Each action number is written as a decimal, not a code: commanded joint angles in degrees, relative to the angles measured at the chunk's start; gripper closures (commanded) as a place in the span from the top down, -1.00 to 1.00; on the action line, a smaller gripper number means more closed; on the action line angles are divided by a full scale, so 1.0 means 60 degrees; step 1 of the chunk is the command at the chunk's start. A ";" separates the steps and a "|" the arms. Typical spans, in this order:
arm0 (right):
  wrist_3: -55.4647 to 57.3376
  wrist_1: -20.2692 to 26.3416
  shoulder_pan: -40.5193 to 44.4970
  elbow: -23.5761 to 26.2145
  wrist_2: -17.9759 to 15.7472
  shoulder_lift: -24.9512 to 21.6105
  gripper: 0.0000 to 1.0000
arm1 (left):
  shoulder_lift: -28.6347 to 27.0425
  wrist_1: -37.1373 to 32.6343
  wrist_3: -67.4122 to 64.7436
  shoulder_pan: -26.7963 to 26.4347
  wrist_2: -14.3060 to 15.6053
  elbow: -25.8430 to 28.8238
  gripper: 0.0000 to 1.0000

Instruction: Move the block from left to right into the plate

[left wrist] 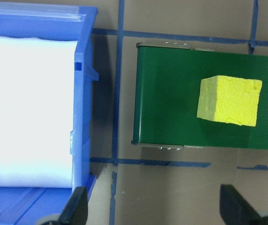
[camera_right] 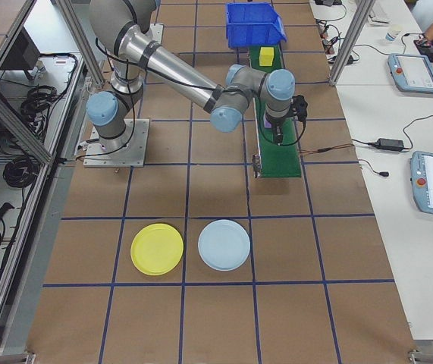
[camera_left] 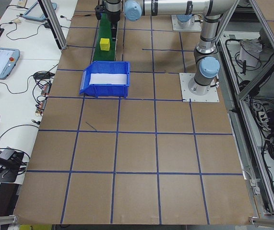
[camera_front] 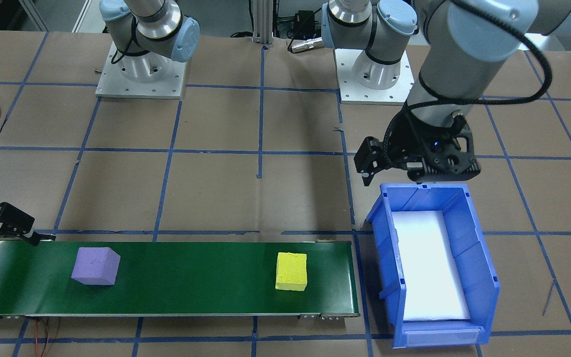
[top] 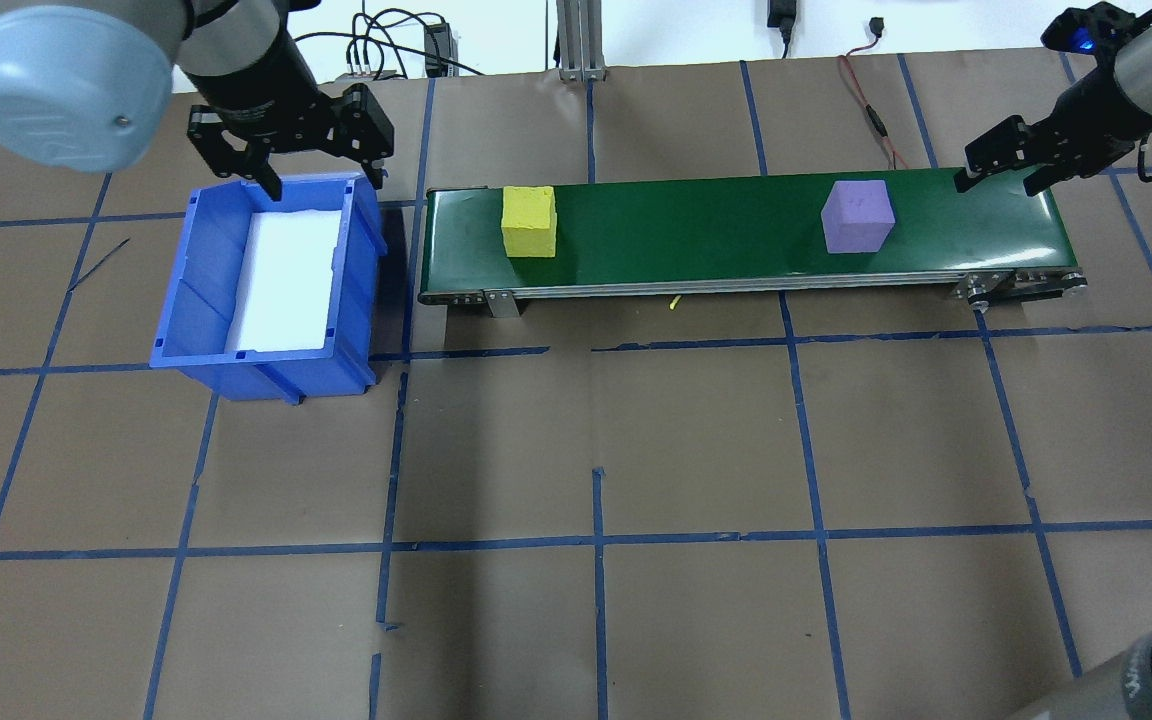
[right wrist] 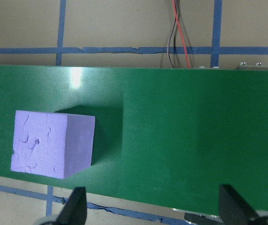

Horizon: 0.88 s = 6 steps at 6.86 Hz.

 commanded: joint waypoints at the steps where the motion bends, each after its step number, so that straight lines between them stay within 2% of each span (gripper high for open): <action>1: 0.0763 0.0073 0.0157 -0.0201 -0.0072 0.0097 1.00 | 0.1207 -0.1727 0.0543 0.0483 0.0559 -0.0003 1.00; 3: 0.2134 0.0148 0.1047 -0.0394 -0.0087 0.0389 0.97 | 0.1316 -0.1721 0.1041 0.0484 0.0442 -0.0119 1.00; 4: 0.2184 0.0133 0.1095 -0.0408 -0.0174 0.0550 0.98 | 0.1329 -0.1561 0.0926 0.0412 0.0253 -0.0207 1.00; 5: 0.2127 0.0119 0.1081 -0.0408 -0.0494 0.0667 0.98 | 0.1330 -0.1487 0.0939 0.0353 0.0237 -0.0208 1.00; 6: 0.2068 0.0075 0.1081 -0.0408 -0.0526 0.0813 0.97 | 0.1431 -0.1501 0.0968 0.0323 0.0251 -0.0208 1.00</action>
